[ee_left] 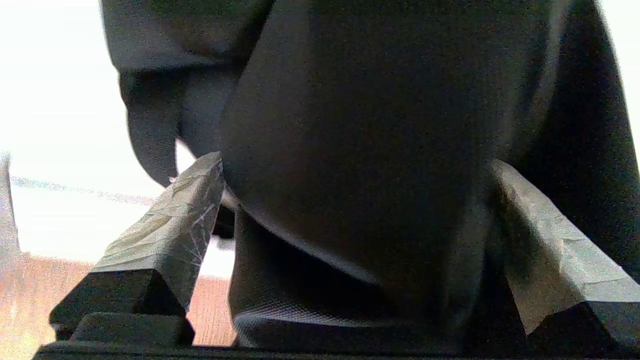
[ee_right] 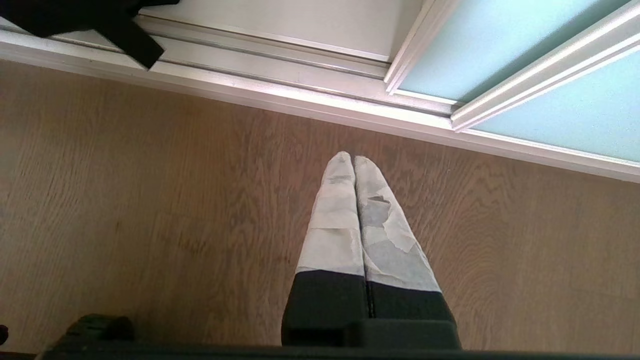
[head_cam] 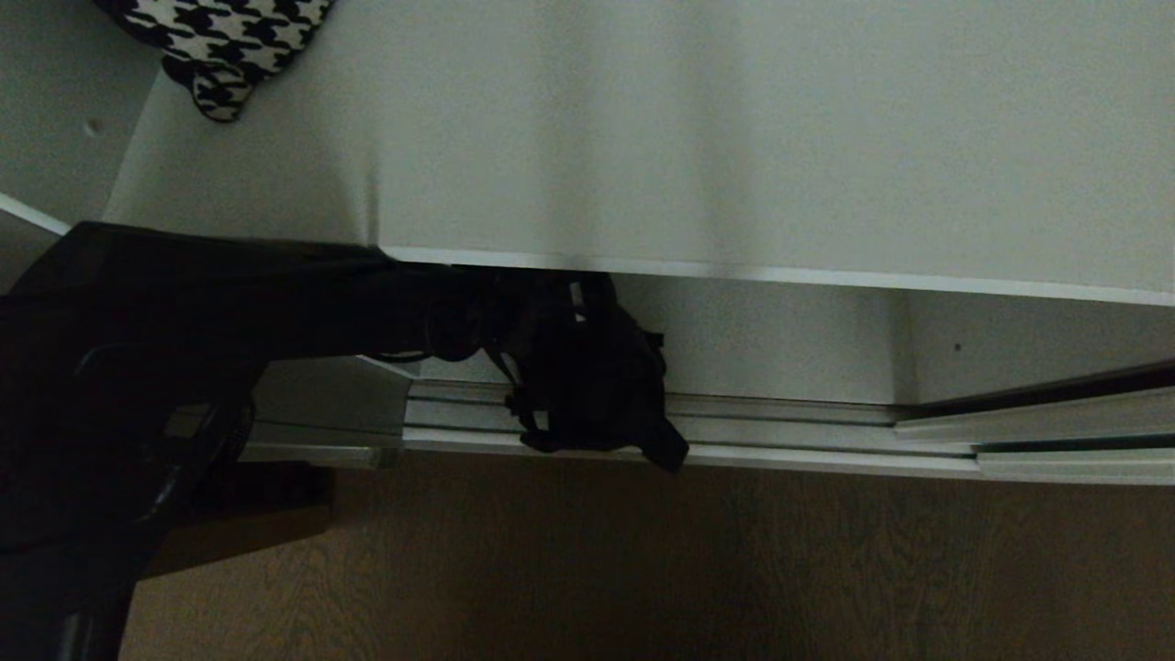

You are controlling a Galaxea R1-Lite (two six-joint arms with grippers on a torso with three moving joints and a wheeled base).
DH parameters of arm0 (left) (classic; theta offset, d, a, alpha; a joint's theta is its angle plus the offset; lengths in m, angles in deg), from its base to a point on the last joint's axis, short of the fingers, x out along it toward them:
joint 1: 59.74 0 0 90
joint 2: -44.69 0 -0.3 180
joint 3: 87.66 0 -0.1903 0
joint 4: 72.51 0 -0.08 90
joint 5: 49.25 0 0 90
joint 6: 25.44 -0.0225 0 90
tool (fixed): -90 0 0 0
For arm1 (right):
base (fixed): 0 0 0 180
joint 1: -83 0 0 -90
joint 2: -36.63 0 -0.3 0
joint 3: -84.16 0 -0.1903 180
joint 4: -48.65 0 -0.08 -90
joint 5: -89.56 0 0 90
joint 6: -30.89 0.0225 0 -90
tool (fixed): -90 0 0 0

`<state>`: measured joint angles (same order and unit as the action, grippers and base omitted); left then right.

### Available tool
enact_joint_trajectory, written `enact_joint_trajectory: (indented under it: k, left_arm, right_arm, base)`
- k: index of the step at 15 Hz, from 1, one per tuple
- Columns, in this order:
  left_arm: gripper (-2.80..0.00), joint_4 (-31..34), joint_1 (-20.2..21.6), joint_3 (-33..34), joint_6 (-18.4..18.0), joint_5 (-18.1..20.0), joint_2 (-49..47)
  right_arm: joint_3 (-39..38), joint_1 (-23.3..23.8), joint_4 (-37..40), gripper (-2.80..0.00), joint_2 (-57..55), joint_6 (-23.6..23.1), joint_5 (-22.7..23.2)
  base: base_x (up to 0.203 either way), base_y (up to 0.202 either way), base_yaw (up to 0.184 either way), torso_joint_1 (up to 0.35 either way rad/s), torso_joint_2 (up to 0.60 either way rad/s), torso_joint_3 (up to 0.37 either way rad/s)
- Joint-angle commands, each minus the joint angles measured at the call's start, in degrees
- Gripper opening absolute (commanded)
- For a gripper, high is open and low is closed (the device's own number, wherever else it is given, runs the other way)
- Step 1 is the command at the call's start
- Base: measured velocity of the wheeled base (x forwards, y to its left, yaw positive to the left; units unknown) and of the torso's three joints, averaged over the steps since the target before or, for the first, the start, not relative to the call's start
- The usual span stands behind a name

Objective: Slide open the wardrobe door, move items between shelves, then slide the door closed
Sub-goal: Place the bag on the lower shelf

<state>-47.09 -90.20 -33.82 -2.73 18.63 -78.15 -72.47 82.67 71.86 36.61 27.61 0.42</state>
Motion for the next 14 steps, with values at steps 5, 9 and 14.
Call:
enact_joint_trajectory:
  k: [5, 9, 14]
  left_arm:
    - [0.0, 3.7, -0.5, 0.3, 2.0, -0.2, 3.4]
    - [0.0, 3.8, -0.8, 0.5, 2.4, -3.8, 5.7]
    - [0.0, 10.7, -2.9, 2.6, 3.1, -3.9, 7.3]
  right_arm:
    - [0.0, 0.0, 0.0, -2.8, 0.2, -0.1, 0.0]
    - [0.0, 0.0, 0.0, -2.8, 0.2, -0.1, 0.0]
    - [0.0, 0.0, 0.0, -2.8, 0.2, -0.1, 0.0]
  base:
    - [0.0, 0.0, 0.0, 0.0, 0.0, 0.0]
    - [0.0, 0.0, 0.0, 0.0, 0.0, 0.0]
    - [0.0, 0.0, 0.0, 0.0, 0.0, 0.0]
